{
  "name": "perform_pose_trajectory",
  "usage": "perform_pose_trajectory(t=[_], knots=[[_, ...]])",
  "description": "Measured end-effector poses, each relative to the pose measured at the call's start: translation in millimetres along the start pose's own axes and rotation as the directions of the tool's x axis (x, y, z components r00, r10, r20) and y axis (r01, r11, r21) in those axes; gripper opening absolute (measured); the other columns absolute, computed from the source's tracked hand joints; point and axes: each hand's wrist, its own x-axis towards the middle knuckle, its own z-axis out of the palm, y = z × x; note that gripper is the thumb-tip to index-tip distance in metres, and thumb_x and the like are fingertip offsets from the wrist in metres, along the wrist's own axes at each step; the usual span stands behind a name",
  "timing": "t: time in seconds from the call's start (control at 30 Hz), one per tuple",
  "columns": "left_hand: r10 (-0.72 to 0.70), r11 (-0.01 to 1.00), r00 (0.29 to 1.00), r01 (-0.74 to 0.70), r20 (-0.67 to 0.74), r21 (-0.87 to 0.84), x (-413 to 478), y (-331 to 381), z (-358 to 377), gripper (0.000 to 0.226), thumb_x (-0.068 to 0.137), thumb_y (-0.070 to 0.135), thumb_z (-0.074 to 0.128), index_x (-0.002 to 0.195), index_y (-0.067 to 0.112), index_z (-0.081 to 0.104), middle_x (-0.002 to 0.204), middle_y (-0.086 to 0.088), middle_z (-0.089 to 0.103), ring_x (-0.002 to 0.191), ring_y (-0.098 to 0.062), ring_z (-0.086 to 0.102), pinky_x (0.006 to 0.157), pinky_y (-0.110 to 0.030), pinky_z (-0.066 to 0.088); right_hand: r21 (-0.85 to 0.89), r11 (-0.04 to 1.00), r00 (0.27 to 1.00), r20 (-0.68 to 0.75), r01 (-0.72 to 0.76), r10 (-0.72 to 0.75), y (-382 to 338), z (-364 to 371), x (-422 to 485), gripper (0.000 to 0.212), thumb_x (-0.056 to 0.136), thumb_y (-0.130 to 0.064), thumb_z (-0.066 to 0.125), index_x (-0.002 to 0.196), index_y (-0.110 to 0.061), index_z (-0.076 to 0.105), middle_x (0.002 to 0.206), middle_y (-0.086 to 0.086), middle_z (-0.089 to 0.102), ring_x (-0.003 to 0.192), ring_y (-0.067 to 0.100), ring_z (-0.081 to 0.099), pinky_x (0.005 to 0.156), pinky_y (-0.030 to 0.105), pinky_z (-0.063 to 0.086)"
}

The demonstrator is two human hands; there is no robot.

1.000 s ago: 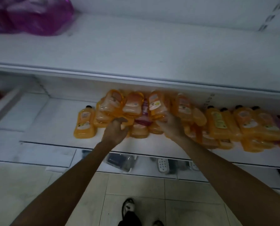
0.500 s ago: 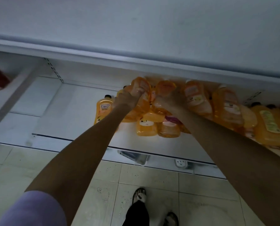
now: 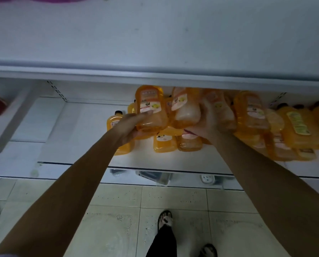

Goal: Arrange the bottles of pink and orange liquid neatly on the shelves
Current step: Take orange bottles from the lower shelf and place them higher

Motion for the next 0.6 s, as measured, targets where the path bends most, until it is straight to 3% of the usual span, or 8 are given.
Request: perform_pose_trajectory(t=[0.07, 0.13, 0.17, 0.23, 0.33, 0.47, 0.5, 0.6], knots=[[0.015, 0.999, 0.999, -0.014, 0.029, -0.042, -16, -3, 2, 0.039, 0.082, 0.019, 0.063, 0.120, 0.014, 0.054, 0.113, -0.008, 0.066, 0.104, -0.024, 0.064, 0.082, -0.039, 0.057, 0.060, 0.997, 0.986, 0.163, -0.046, 0.036, 1, -2, -15, 0.091, 0.042, -0.036, 0.088, 0.124, -0.016, 0.057, 0.123, 0.013, 0.060, 0.112, 0.034, 0.057, 0.089, 0.051, 0.050], [0.027, 0.998, 0.998, -0.023, 0.065, -0.053, -28, -7, 6, 0.050, 0.073, 0.014, 0.067, 0.121, 0.012, 0.054, 0.115, -0.009, 0.065, 0.107, -0.027, 0.062, 0.082, -0.040, 0.057, -0.003, 0.996, 0.940, 0.329, -0.092, 0.088, 2, -5, -30, 0.079, 0.053, -0.045, 0.085, 0.122, -0.015, 0.061, 0.121, 0.014, 0.061, 0.110, 0.034, 0.059, 0.093, 0.055, 0.047], [0.033, 0.999, 0.997, -0.031, 0.067, -0.042, -37, -7, 12, 0.052, 0.068, 0.010, 0.069, 0.118, 0.014, 0.055, 0.112, -0.008, 0.066, 0.106, -0.027, 0.062, 0.080, -0.040, 0.058, -0.049, 0.994, 0.941, 0.321, -0.096, 0.107, 0, -6, -37, 0.079, 0.055, -0.049, 0.084, 0.123, -0.015, 0.061, 0.121, 0.013, 0.062, 0.110, 0.034, 0.059, 0.095, 0.056, 0.044], [0.067, 0.998, 0.996, -0.067, 0.064, -0.006, -56, -4, 33, 0.043, 0.071, 0.003, 0.068, 0.107, 0.022, 0.055, 0.103, -0.004, 0.066, 0.098, -0.024, 0.063, 0.076, -0.038, 0.056, -0.094, 0.989, 0.962, 0.236, -0.115, 0.134, 0, -12, -54, 0.093, 0.047, -0.047, 0.089, 0.129, -0.017, 0.056, 0.122, 0.013, 0.062, 0.111, 0.034, 0.059, 0.096, 0.055, 0.044], [0.140, 0.983, 0.989, -0.144, 0.045, 0.111, -83, -5, 81, 0.023, 0.086, 0.017, 0.061, 0.102, 0.031, 0.051, 0.104, 0.002, 0.063, 0.099, -0.021, 0.060, 0.086, -0.041, 0.050, -0.099, 0.991, 0.989, 0.107, -0.094, 0.104, -3, -30, -95, 0.109, 0.039, -0.040, 0.094, 0.135, -0.019, 0.048, 0.125, 0.014, 0.061, 0.109, 0.033, 0.062, 0.088, 0.050, 0.051], [0.242, 0.932, 0.968, -0.250, 0.062, 0.264, -109, -23, 163, 0.035, 0.081, 0.033, 0.068, 0.110, 0.033, 0.049, 0.109, 0.004, 0.062, 0.101, -0.020, 0.060, 0.092, -0.042, 0.049, -0.129, 0.990, 0.991, -0.129, -0.050, 0.033, -16, -75, -177, 0.109, 0.033, -0.032, 0.095, 0.132, -0.019, 0.049, 0.120, 0.013, 0.066, 0.107, 0.033, 0.064, 0.086, 0.049, 0.053], [0.251, 0.925, 0.964, -0.266, 0.088, 0.272, -116, -27, 188, 0.042, 0.078, 0.037, 0.069, 0.115, 0.032, 0.048, 0.111, 0.003, 0.062, 0.102, -0.020, 0.061, 0.093, -0.042, 0.048, -0.128, 0.991, 0.982, -0.190, -0.032, 0.007, -24, -88, -204, 0.103, 0.040, -0.030, 0.093, 0.132, -0.018, 0.050, 0.120, 0.014, 0.065, 0.108, 0.033, 0.063, 0.088, 0.050, 0.052], [0.268, 0.902, 0.938, -0.324, 0.218, 0.284, -134, -38, 265, 0.066, 0.071, 0.047, 0.068, 0.129, 0.025, 0.046, 0.121, -0.002, 0.062, 0.105, -0.021, 0.061, 0.096, -0.043, 0.047, -0.091, 0.992, 0.944, -0.311, 0.082, -0.106, -53, -129, -289, 0.047, 0.074, -0.027, 0.066, 0.118, -0.015, 0.058, 0.101, 0.013, 0.072, 0.088, 0.030, 0.070, 0.076, 0.046, 0.057]])
